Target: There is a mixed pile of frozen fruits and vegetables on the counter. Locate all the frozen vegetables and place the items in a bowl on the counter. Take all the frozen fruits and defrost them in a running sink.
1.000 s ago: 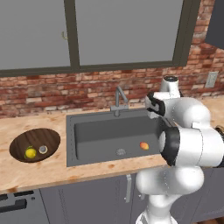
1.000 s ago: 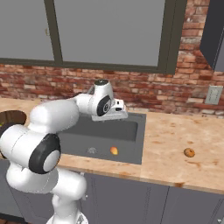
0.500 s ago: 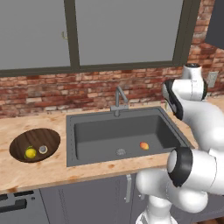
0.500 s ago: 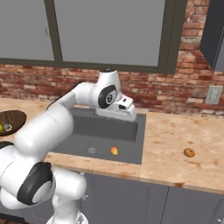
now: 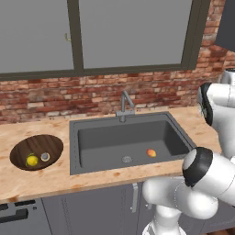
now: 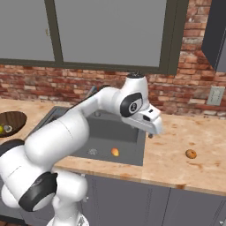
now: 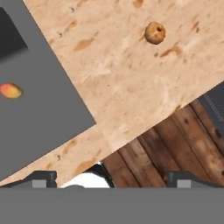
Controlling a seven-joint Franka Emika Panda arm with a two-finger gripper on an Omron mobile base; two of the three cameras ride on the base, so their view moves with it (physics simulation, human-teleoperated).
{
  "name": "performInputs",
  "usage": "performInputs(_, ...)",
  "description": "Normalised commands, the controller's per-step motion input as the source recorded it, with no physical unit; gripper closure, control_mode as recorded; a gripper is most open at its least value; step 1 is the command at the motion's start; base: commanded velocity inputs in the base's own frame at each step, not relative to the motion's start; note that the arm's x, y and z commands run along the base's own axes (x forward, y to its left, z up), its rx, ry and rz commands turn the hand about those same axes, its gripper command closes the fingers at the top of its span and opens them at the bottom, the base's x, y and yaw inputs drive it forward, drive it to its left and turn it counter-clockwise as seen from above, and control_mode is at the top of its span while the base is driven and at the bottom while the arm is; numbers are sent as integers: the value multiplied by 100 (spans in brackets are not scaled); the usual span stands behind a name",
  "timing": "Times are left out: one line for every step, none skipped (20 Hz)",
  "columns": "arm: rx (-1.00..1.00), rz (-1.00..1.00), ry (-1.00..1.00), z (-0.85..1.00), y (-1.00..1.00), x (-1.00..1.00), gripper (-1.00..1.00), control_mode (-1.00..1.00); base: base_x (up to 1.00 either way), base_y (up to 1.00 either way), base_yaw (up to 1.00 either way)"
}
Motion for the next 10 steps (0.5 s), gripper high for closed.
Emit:
performInputs(0,-9,0,-3,-96,-29,-100,-100,0,0,0)
performInputs(0,-5,1,-15,-94,-10,-100,-100,0,0,0)
performInputs(0,0,1,-30,-94,0,-100,-100,0,0,0)
performInputs(-1,0,0,-35,-94,0,-100,-100,0,0,0)
performInputs(-3,2,0,-48,-79,0,-100,-100,0,0,0)
performInputs(-3,7,0,-54,-88,0,-100,-100,0,0,0)
performInputs(-5,10,0,-66,-84,0,-100,-100,0,0,0)
performInputs(-6,10,0,-70,-83,0,-100,-100,0,0,0)
performInputs(-6,10,0,-66,-83,0,-100,-100,0,0,0)
performInputs(-5,9,0,-56,-81,7,-100,-100,0,0,0)
